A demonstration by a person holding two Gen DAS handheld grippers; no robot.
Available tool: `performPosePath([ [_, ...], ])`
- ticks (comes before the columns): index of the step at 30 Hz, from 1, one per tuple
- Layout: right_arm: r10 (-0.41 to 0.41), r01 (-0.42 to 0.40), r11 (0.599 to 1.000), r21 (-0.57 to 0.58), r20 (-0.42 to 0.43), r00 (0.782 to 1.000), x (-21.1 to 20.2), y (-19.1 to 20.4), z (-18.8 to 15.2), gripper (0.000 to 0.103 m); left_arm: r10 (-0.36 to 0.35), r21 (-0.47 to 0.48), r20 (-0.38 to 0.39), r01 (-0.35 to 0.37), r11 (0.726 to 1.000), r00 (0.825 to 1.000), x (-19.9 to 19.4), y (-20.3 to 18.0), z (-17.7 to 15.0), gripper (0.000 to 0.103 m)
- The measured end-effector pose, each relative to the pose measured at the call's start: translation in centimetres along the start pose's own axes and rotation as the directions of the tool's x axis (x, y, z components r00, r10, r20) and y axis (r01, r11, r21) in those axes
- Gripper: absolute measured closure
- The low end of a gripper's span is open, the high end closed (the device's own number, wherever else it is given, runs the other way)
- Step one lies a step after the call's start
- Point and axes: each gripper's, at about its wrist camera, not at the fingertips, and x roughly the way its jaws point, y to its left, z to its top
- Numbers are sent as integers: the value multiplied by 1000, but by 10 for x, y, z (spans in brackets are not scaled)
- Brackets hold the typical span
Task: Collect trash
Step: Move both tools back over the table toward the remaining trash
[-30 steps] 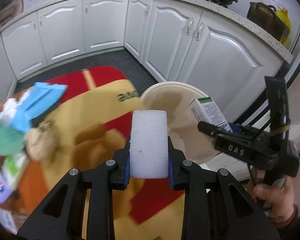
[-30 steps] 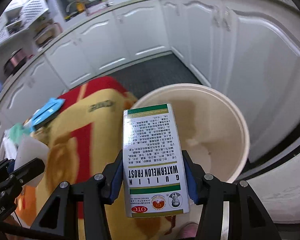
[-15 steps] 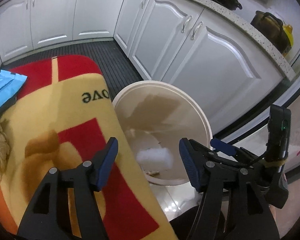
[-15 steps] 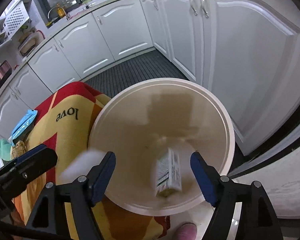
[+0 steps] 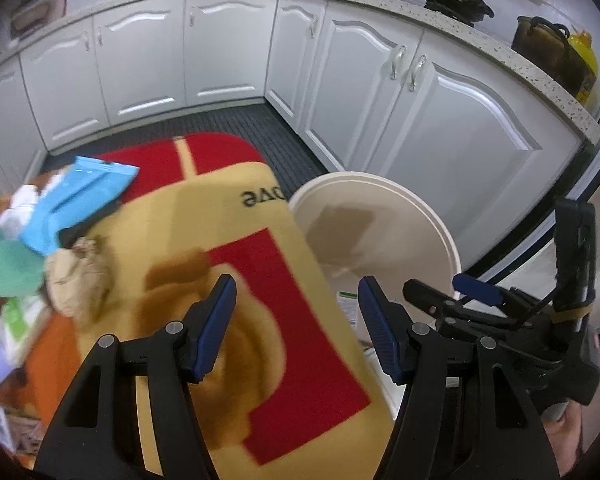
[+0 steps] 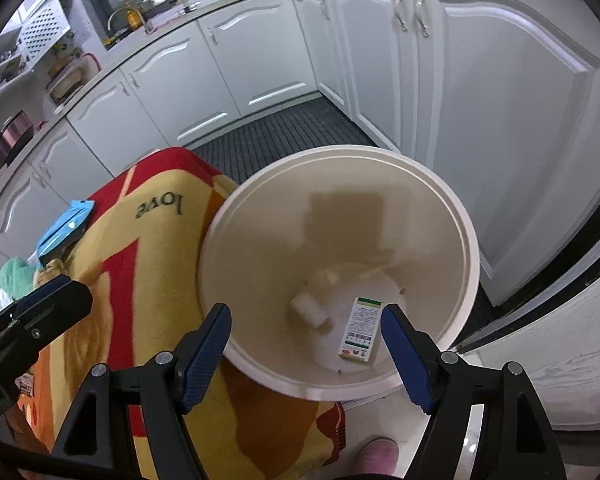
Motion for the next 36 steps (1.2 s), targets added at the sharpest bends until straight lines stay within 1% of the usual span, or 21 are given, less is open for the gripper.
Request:
performPosePath([
  [5,18,-18,999,-40,15,1000,-14,19,-3,27,47,10,26,-47,999,999,-23,14,-13,41],
  [12,66,-64,992,-107,15,998,-25,54,-10,24,95,-23,17,-94,995,995,-39,47,-41,41],
  [18,100,-100,981,-164,-8,995,-26,84,-17,24,157,-104,-8,-156,982,988,-43,95,-58,41],
  [21,107,-106,976,-188,-9,994,-28,96,-20,24,178,-145,-20,-179,973,984,-53,120,-70,41],
  [25,125,-127,972,-199,-21,992,-28,108,-21,23,201,-176,-27,-203,963,979,-71,142,-89,41],
  [33,169,-180,949,-261,-62,984,-21,146,-29,22,207,-210,-50,-213,954,977,-114,171,-136,41],
  [36,191,-208,935,-286,-85,978,-16,162,-32,22,179,-232,-44,-184,955,983,-130,178,-148,41],
])
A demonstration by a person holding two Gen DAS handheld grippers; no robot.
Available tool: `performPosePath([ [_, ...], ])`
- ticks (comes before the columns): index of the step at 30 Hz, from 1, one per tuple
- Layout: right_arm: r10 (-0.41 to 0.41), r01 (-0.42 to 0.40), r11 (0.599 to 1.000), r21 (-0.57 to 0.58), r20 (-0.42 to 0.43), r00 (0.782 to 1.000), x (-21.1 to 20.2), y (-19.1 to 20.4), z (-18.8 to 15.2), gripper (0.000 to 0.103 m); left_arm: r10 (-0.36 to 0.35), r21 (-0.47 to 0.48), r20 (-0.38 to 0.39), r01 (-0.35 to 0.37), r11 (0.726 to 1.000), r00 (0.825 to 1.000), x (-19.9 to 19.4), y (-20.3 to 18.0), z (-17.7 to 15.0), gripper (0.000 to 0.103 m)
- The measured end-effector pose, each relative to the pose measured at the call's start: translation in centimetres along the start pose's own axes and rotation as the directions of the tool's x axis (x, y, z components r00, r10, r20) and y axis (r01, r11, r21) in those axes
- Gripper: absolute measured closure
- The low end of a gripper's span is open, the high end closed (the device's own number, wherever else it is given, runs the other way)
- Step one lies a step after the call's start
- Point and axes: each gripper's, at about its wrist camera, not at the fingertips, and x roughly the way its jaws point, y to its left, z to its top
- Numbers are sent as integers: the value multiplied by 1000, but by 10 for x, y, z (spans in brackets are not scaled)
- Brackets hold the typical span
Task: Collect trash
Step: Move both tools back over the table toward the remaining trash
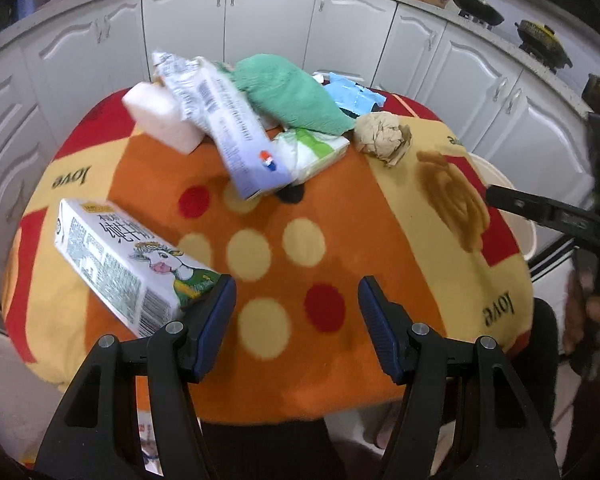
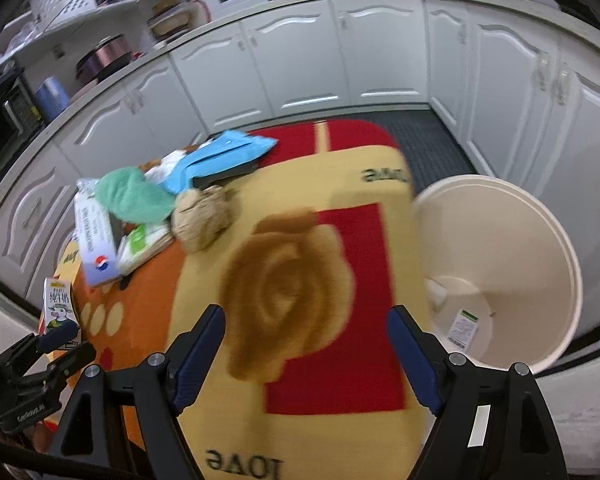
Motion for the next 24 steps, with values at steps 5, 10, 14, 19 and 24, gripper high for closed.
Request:
performPosePath([
  [5,58,-58,997,-43,-15,998,20,29,11,22,-88,-47,35,90,995,995,-30,13,-8,41],
  [10,70,-74,994,-86,-43,997,39,52,24,22,-169,-58,83,174,983,982,-46,20,-8,35],
  [14,90,-95,991,-94,-56,994,46,64,27,22,-171,-103,61,177,979,983,-37,33,-7,35],
  [19,92,-99,989,-114,-59,994,46,68,27,22,-164,-155,82,175,972,983,-53,50,-10,34],
  [24,99,-103,991,-79,-55,994,51,59,33,15,-78,-279,122,110,954,989,-66,77,-13,22],
])
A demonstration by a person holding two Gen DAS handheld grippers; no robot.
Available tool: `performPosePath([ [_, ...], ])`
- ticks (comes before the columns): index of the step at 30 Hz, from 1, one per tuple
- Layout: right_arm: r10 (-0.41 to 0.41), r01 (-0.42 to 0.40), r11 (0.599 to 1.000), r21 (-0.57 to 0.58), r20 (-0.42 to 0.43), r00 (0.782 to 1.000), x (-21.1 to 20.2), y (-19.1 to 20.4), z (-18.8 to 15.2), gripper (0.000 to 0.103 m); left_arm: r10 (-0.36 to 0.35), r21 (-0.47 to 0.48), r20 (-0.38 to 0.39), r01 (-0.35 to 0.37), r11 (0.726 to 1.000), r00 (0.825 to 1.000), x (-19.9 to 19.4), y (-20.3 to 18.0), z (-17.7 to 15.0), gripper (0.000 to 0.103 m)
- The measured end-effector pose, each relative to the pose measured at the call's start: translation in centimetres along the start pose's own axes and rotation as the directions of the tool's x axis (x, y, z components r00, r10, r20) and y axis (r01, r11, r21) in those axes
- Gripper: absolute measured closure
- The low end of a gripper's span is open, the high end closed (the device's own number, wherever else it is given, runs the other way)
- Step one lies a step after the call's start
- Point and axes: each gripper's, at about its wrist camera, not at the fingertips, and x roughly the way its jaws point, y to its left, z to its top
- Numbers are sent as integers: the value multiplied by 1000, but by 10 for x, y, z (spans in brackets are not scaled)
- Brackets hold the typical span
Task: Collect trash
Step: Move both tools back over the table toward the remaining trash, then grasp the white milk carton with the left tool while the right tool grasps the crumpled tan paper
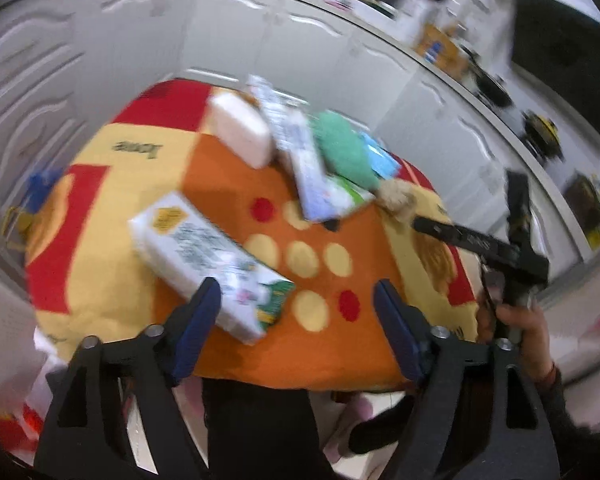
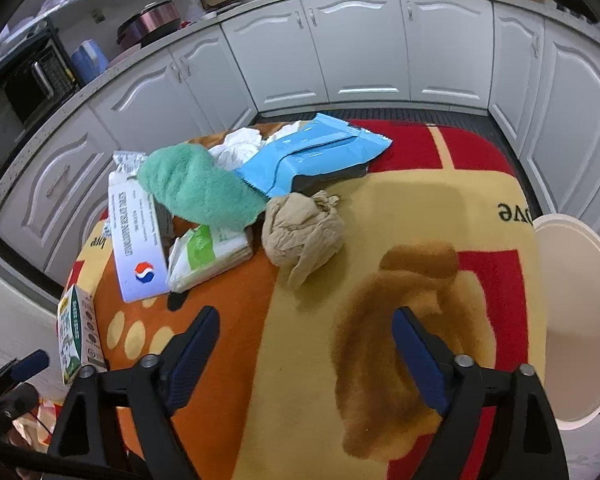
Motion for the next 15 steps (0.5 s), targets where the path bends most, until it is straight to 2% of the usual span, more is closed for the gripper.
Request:
performPosePath([
  [3,3,-3,1000,14,0,1000,4,-4,5,15,54,-85,-1,-54,995,999,8,15,5,22],
  [7,-3,3,1000,10,1,1000,8,-5,14,15,141,-194,-27,-143,971,990,26,27,8,22],
  [10,-3,3,1000,4,3,1000,11,-3,21,14,142,-242,-33,-146,959,989,37,34,11,22],
  [15,-14,14,1000,-12,-6,1000,25,-1,31,12,183,-263,-43,-188,946,982,60,37,20,22],
])
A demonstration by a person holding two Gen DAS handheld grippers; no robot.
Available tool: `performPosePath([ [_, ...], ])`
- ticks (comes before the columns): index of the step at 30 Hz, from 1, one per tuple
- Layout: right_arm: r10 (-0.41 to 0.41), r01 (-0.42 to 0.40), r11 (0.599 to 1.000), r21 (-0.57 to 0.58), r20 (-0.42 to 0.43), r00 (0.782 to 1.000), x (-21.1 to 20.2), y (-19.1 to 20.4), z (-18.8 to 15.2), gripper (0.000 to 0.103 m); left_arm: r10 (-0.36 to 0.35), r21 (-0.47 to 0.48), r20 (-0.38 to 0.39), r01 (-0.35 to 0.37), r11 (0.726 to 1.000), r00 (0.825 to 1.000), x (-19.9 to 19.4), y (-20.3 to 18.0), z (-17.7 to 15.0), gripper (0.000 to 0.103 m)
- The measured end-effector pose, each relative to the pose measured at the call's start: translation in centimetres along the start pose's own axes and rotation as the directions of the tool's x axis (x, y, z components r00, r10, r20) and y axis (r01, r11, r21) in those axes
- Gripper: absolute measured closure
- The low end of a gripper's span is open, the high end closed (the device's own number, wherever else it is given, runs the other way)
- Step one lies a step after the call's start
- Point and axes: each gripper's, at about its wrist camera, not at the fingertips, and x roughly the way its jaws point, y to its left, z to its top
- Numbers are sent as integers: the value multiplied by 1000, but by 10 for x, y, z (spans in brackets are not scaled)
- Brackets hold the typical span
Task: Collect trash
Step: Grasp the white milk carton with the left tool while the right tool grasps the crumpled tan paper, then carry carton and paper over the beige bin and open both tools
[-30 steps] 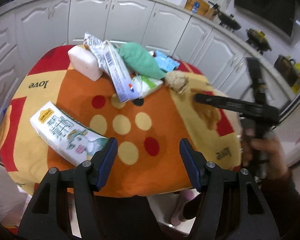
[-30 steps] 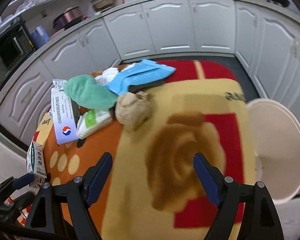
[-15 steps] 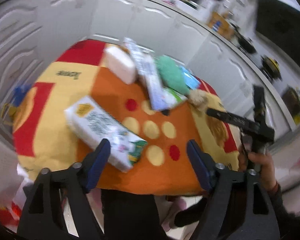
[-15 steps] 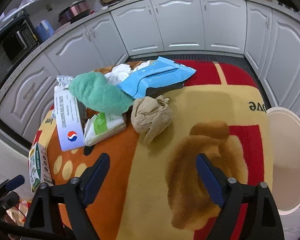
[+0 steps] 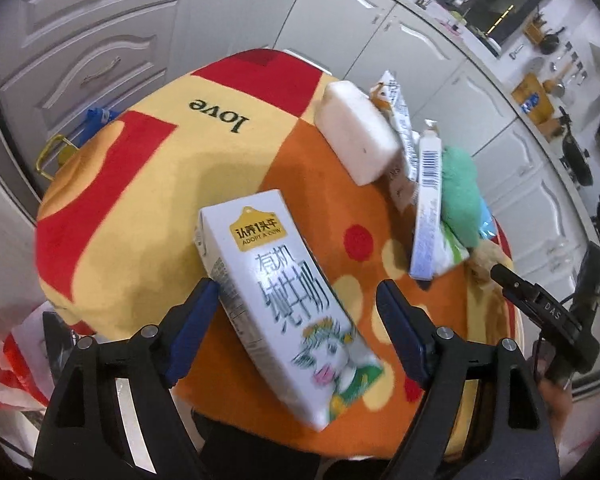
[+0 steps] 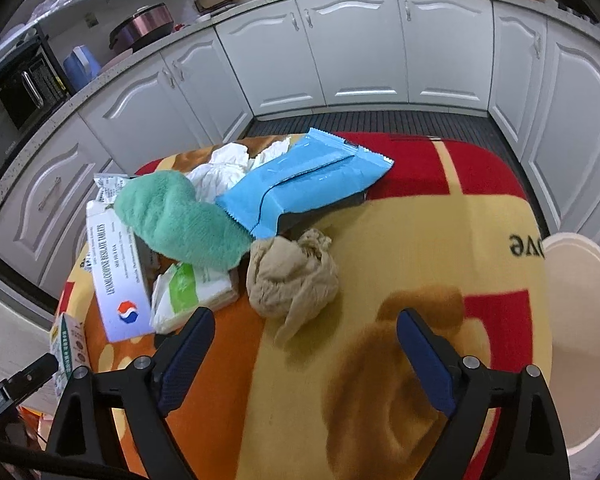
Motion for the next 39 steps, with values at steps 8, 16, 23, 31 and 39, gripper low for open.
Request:
performPosePath([
  [8,17,-17,1000,10,7,1000,29,-1,9,59,10,45,-24,-9,999,1000,18,-3,0,34],
  [16,58,-57,998,-17,67,996,-17,-6,-15,66,-94,99,-14,95,991,995,-5,-20,-6,40],
  [23,47,-49,999,13,102,994,-51,-21,-37,66,-125,221,16,119,968,992,-25,-64,-18,41],
  [31,16,-20,999,33,135,991,-76,-36,-51,66,-151,327,-3,143,934,989,-26,-110,-32,42],
  [39,-18,6,997,77,152,988,-94,-62,-61,66,-171,442,-22,163,882,985,-22,-163,-47,43],
])
